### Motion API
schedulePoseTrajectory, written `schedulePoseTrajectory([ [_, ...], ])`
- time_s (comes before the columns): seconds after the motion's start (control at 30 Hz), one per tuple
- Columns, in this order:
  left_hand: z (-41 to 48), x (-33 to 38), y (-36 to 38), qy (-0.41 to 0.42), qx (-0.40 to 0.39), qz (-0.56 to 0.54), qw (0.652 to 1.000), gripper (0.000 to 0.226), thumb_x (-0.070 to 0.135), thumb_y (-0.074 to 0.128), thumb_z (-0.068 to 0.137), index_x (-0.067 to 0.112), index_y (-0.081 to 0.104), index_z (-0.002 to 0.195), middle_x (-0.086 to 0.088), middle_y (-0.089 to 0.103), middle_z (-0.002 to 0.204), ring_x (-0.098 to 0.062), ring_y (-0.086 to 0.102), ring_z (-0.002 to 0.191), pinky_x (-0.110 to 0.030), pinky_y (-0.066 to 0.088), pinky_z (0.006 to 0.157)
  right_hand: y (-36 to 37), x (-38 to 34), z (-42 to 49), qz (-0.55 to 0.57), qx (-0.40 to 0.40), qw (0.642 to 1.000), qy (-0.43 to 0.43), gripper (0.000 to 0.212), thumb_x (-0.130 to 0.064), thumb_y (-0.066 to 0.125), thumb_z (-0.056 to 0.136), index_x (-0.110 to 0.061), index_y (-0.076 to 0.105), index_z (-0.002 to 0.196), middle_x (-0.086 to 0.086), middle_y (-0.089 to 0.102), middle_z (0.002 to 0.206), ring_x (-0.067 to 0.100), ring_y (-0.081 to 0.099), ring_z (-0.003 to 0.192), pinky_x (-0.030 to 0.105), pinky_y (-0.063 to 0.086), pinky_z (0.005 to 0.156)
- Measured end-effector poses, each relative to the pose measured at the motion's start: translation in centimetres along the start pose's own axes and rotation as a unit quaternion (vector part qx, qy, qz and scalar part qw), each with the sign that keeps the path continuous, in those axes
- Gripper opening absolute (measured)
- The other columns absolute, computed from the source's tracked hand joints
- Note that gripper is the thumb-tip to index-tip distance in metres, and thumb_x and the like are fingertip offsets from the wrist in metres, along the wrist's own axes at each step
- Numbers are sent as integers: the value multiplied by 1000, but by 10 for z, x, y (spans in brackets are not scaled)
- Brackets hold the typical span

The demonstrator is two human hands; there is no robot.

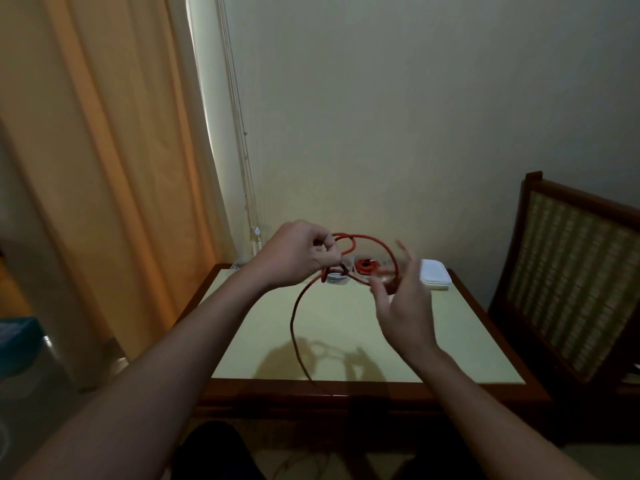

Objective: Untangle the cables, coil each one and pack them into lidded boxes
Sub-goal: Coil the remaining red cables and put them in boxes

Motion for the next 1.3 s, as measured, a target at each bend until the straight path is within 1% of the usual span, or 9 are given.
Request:
schedulePoseTrajectory([
  [0.13, -1, -9, -4, 2, 22, 93, 995, 12, 23, 72, 81, 19, 69, 71, 8, 52, 51, -6, 43, 48, -26, 35, 51, 0, 11, 7, 325, -76, 888, 316, 24, -25, 53, 104, -3, 61, 100, 6, 61, 54, 20, 67, 58, 48, 57, 90],
  [0.33, -3, -31, -16, 3, 42, 225, 974, 13, 31, 75, 78, 27, 63, 75, 10, 54, 67, -15, 53, 67, -31, 32, 58, -27, 37, -3, 248, -233, 888, 308, 35, -36, 67, 91, -6, 67, 74, 1, 40, 60, 16, 41, 60, 36, 52, 75],
  [0.5, -3, -40, -17, 1, 49, 234, 971, 11, 29, 75, 80, 23, 66, 80, 7, 54, 68, -20, 56, 71, -33, 40, 62, -34, 40, -7, 532, -121, 735, 402, 47, -30, 53, 101, -3, 54, 62, 22, 69, 80, 30, 73, 94, 43, 58, 92],
  [0.57, -3, -42, -16, 2, 51, 234, 971, 10, 29, 74, 81, 23, 66, 82, 5, 58, 71, -20, 57, 72, -33, 40, 61, -37, 42, -8, 569, -117, 700, 415, 63, -38, 51, 101, -12, 38, 45, 10, 51, 51, 22, 68, 58, 35, 62, 65],
  [0.73, -2, -50, -29, 1, 76, 244, 967, 9, 29, 71, 83, 22, 67, 85, 3, 65, 82, -20, 60, 77, -33, 46, 64, -49, 74, -19, 123, -310, 903, 272, 46, -43, 80, 83, -15, 48, 63, 1, 43, 52, 14, 38, 45, 26, 31, 47],
  [0.87, 0, -49, -35, 10, 91, 252, 963, 11, 31, 71, 84, 21, 67, 87, -1, 66, 83, -23, 61, 78, -36, 48, 67, -51, 107, -32, -246, -320, 899, 168, 39, -47, 82, 75, -18, 60, 61, -4, 65, 58, 4, 60, 58, 21, 43, 56],
  [1.0, 1, -53, -48, -7, 150, 216, 965, 11, 28, 74, 83, 22, 65, 82, -1, 65, 71, -22, 59, 67, -38, 48, 63, -58, 127, -55, -24, -241, 896, 373, 55, -60, 70, 81, -13, 59, 56, 7, 50, 43, 19, 58, 46, 32, 45, 62],
  [1.13, 2, -61, -62, -25, 183, 220, 958, 12, 20, 76, 80, 23, 64, 80, 1, 64, 70, -20, 60, 65, -38, 51, 60, -63, 140, -76, 369, -4, 737, 566, 48, -52, 53, 98, -12, 50, 72, 0, 23, 44, 15, 28, 33, 42, 52, 71],
  [1.3, 3, -66, -70, -27, 206, 192, 959, 7, 21, 73, 83, 22, 66, 84, 2, 66, 77, -17, 60, 68, -33, 50, 61, -65, 139, -85, -67, -251, 892, 371, 61, -75, 64, 78, -15, 63, 89, 0, 60, 74, 17, 55, 66, 31, 42, 65],
])
Point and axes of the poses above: each hand's wrist, its own z-axis towards the middle knuckle, its own y-axis out of the palm, x = y × z, the point moved 2 cm from there along z, towards the middle knuckle
